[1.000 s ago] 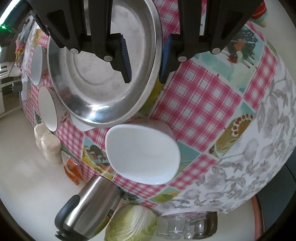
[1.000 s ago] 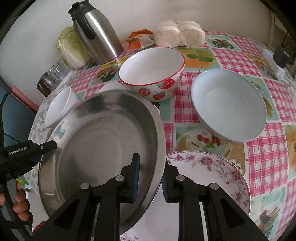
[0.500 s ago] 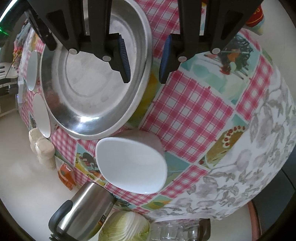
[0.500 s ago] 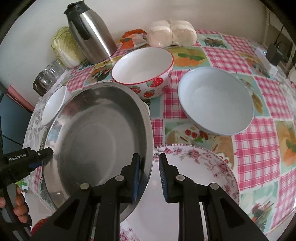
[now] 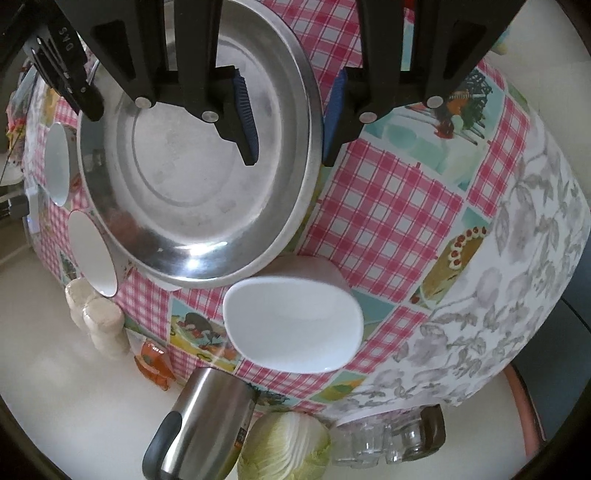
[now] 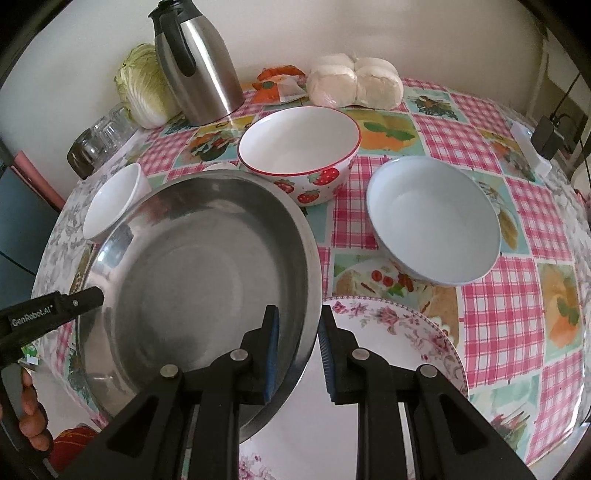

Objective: Organize plates and bowls
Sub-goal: 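Lower the steel basin onto the tablecloth and open both tools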

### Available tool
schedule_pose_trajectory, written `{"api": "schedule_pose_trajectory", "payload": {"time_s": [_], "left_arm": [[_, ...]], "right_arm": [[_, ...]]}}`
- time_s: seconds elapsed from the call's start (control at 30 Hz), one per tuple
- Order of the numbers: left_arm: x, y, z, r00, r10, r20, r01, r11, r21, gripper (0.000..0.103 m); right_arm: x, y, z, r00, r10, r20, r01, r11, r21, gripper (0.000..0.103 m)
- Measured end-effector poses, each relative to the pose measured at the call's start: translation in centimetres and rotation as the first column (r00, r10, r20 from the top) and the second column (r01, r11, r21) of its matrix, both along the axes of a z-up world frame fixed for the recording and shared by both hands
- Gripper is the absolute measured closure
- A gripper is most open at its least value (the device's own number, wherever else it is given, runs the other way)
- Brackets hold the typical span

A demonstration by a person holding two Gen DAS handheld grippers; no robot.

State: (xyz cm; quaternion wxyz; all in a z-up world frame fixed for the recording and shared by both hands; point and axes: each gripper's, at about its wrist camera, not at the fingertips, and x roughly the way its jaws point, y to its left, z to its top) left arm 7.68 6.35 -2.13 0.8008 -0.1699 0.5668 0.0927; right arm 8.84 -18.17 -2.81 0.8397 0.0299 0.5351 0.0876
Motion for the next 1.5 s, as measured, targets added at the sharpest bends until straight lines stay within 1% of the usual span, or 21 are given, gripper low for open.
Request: {"api": "schedule_pose_trajectory", "payload": {"time_s": [0.17, 0.4, 0.47, 0.53, 0.73, 0.8, 0.9, 1.03, 1.07, 1.13, 1.2, 1.37, 1.43, 1.47, 1.5], "left_arm": [[1.0, 0.0, 0.1, 1.0, 0.003, 0.022, -0.003, 1.0, -0.002, 0.06], [1.8, -0.7, 0.6, 0.998, -0.03, 0.058, 0.026, 0.998, 0.057, 0.052], [2.1, -1.0, 0.6, 0.997, -0.04, 0.063, 0.035, 0.996, 0.08, 0.051], [2.2, -1.3, 0.5, 0.997, -0.052, 0.061, 0.046, 0.993, 0.105, 0.051], [2.9, -1.9, 0.0, 0.995, -0.077, 0.059, 0.067, 0.986, 0.15, 0.05], [3.3, -2.2, -0.2, 0.995, -0.087, 0.057, 0.076, 0.983, 0.166, 0.048], [3.7, -2.5, -0.8, 0.994, -0.099, 0.045, 0.089, 0.978, 0.188, 0.048], [3.8, -2.5, -1.0, 0.993, -0.106, 0.054, 0.094, 0.977, 0.193, 0.047], [3.8, -2.5, -1.0, 0.993, -0.105, 0.056, 0.092, 0.978, 0.187, 0.045], [3.7, -2.2, -0.9, 0.994, -0.097, 0.06, 0.086, 0.983, 0.16, 0.045], [3.5, -1.8, -0.9, 0.995, -0.084, 0.054, 0.076, 0.989, 0.13, 0.045], [3.0, -1.8, -0.3, 0.994, -0.089, 0.058, 0.08, 0.988, 0.135, 0.045], [2.8, -1.6, 0.1, 0.995, -0.079, 0.066, 0.07, 0.989, 0.132, 0.04], [2.6, -1.6, 0.3, 0.995, -0.074, 0.07, 0.064, 0.989, 0.132, 0.037], [2.5, -1.6, 0.5, 0.995, -0.072, 0.07, 0.062, 0.989, 0.135, 0.035]], "right_arm": [[0.2, 0.7, -0.1, 0.999, 0.025, 0.025, -0.024, 0.999, -0.044, 0.08], [0.8, 1.1, -0.3, 0.999, 0.025, 0.042, -0.023, 0.998, -0.058, 0.079], [1.0, 1.3, -0.5, 0.999, 0.029, 0.046, -0.025, 0.998, -0.066, 0.078], [1.3, 1.4, -0.6, 0.998, 0.03, 0.049, -0.027, 0.997, -0.072, 0.078], [2.0, 1.3, -0.7, 0.998, 0.022, 0.054, -0.018, 0.998, -0.066, 0.078], [2.1, 1.3, -0.8, 0.998, 0.022, 0.057, -0.018, 0.998, -0.063, 0.078], [2.3, 1.4, -1.3, 0.999, 0.025, 0.047, -0.023, 0.998, -0.054, 0.078], [2.3, 1.7, -1.9, 0.999, 0.039, 0.03, -0.037, 0.998, -0.055, 0.078], [2.3, 1.7, -1.9, 0.999, 0.039, 0.029, -0.038, 0.998, -0.056, 0.078], [2.2, 1.6, -1.8, 0.999, 0.035, 0.024, -0.034, 0.998, -0.052, 0.078], [2.1, 1.4, -1.6, 0.999, 0.031, 0.021, -0.03, 0.999, -0.045, 0.075], [1.6, 1.0, -0.4, 0.999, 0.02, 0.033, -0.019, 0.999, -0.036, 0.062], [1.5, 0.7, 0.2, 0.999, 0.009, 0.043, -0.008, 0.999, -0.035, 0.055], [1.4, 0.6, 0.5, 0.999, 0.007, 0.051, -0.006, 0.999, -0.032, 0.053], [1.3, 0.5, 0.7, 0.998, 0.006, 0.057, -0.005, 1.0, -0.027, 0.048]]}}
